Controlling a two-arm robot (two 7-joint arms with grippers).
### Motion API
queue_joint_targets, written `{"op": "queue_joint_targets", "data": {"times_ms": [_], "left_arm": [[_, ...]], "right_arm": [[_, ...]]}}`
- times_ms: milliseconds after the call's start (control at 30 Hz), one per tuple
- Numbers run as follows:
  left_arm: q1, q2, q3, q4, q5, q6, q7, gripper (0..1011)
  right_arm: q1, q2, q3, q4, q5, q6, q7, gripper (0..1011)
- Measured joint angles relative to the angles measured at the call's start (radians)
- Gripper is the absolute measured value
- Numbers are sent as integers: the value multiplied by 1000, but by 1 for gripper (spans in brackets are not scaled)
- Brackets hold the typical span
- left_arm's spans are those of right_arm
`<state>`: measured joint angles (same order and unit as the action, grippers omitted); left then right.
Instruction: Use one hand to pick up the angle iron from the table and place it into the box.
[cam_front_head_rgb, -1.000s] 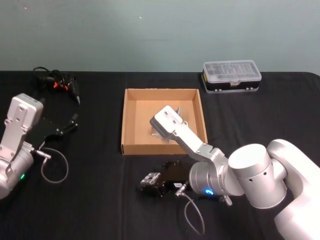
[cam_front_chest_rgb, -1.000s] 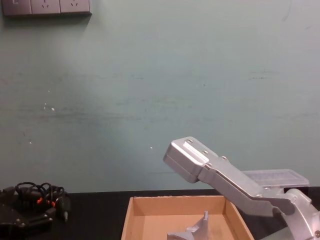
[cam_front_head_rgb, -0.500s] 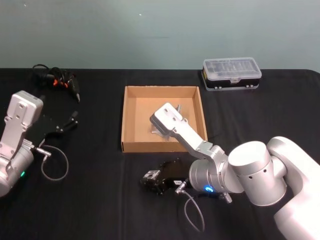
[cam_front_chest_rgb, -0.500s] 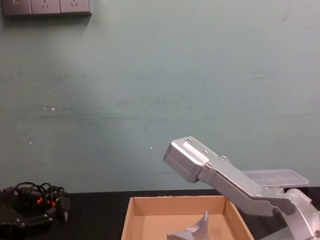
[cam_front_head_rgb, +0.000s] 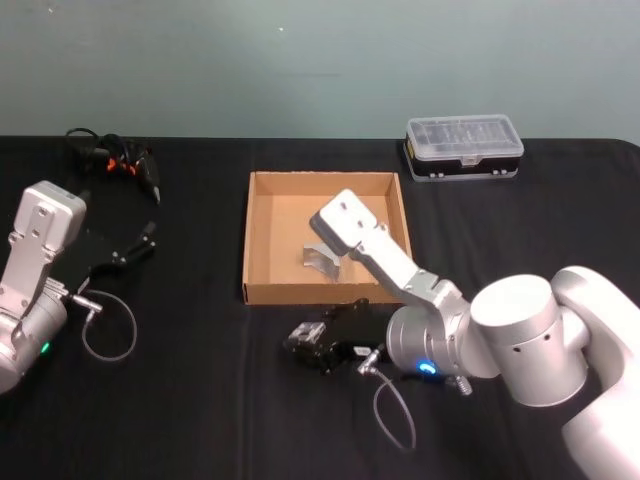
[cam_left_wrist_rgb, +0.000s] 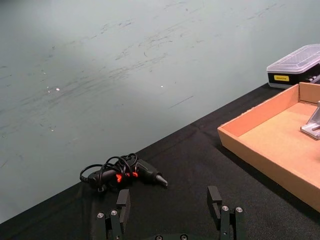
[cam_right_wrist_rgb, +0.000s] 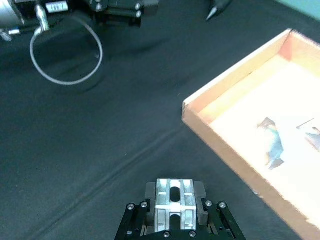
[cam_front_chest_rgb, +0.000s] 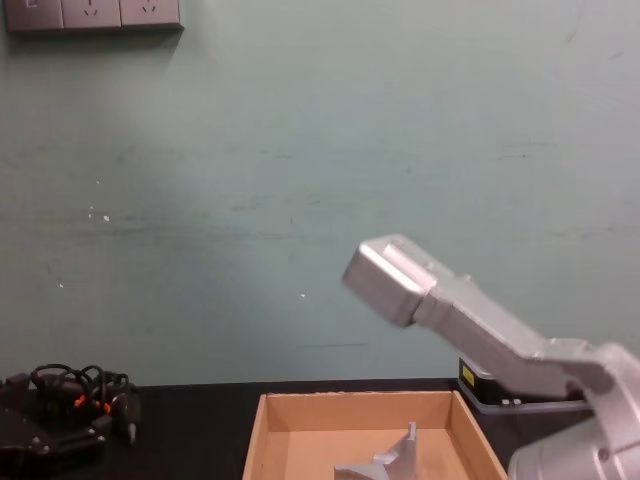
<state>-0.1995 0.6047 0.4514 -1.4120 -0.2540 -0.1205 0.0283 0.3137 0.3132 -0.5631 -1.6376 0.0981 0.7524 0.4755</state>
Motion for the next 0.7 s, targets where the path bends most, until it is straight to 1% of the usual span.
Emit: {"op": "queue_joint_targets", "data": {"times_ms": [133,400,567,700], "left_arm": [[0,0,0,0,0,0,0,1011],[0,0,0,0,0,0,0,1011],[0,0,0,0,0,0,0,1011],[0,0,0,0,0,0,0,1011]], "right_arm": [[-2,7,17,-26,1,-4,0,456],[0,24,50,-76,21,-17,7,456],[23,26,63,-60,23,-27,1,456],[51,19,67,-14,23,-42,-3,456]]}}
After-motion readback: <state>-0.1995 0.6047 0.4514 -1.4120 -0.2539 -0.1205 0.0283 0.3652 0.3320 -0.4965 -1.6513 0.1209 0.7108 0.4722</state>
